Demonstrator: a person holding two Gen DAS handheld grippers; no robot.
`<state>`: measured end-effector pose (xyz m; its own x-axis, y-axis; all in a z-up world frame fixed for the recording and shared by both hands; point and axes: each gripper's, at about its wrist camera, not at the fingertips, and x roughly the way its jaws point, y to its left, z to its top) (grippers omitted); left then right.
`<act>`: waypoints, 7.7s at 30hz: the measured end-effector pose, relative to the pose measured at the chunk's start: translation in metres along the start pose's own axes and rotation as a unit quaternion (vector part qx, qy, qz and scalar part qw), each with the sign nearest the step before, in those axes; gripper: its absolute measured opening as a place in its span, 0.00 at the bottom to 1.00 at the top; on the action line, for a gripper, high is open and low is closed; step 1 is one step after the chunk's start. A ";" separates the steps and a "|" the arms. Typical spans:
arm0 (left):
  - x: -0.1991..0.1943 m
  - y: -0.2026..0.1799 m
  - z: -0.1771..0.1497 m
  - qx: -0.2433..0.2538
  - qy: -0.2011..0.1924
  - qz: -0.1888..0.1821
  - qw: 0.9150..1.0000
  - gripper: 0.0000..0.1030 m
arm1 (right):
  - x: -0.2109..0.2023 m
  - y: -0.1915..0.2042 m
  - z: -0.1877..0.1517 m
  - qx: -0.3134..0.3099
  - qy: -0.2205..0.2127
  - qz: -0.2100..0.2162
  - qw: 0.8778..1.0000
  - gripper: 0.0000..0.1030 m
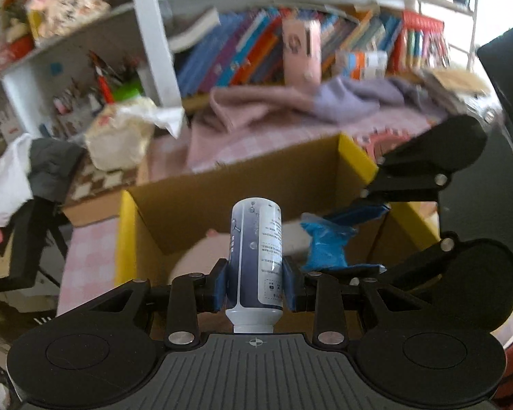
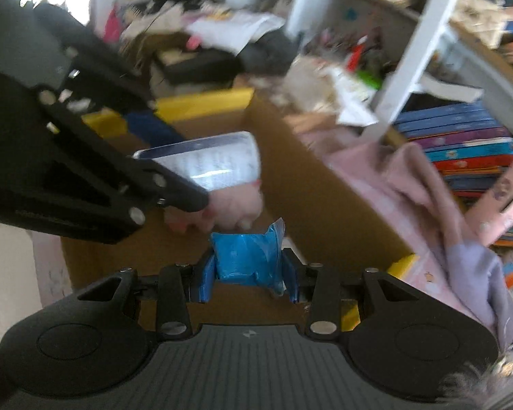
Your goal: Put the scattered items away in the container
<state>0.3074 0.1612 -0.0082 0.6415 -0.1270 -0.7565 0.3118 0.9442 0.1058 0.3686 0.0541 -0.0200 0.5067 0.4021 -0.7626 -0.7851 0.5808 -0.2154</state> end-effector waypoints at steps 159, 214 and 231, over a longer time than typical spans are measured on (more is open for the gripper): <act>0.049 -0.254 0.043 -0.089 -0.008 0.036 0.995 0.89 | -0.120 -0.107 -0.275 0.262 -0.006 -0.078 0.962 0.84; 0.057 -0.238 0.054 -0.145 0.020 -0.008 0.989 0.24 | -0.104 -0.137 -0.254 0.194 -0.063 -0.028 0.979 0.54; -0.023 -0.237 0.033 -0.095 -0.055 -0.085 0.990 0.24 | -0.200 -0.091 -0.257 0.259 -0.075 -0.138 0.953 0.53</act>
<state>0.2423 -0.0698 0.0055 0.6670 -0.3117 -0.6768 0.2917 0.9450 -0.1478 0.2469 -0.2612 -0.0043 0.7443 0.2576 -0.6161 -0.3531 0.9349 -0.0356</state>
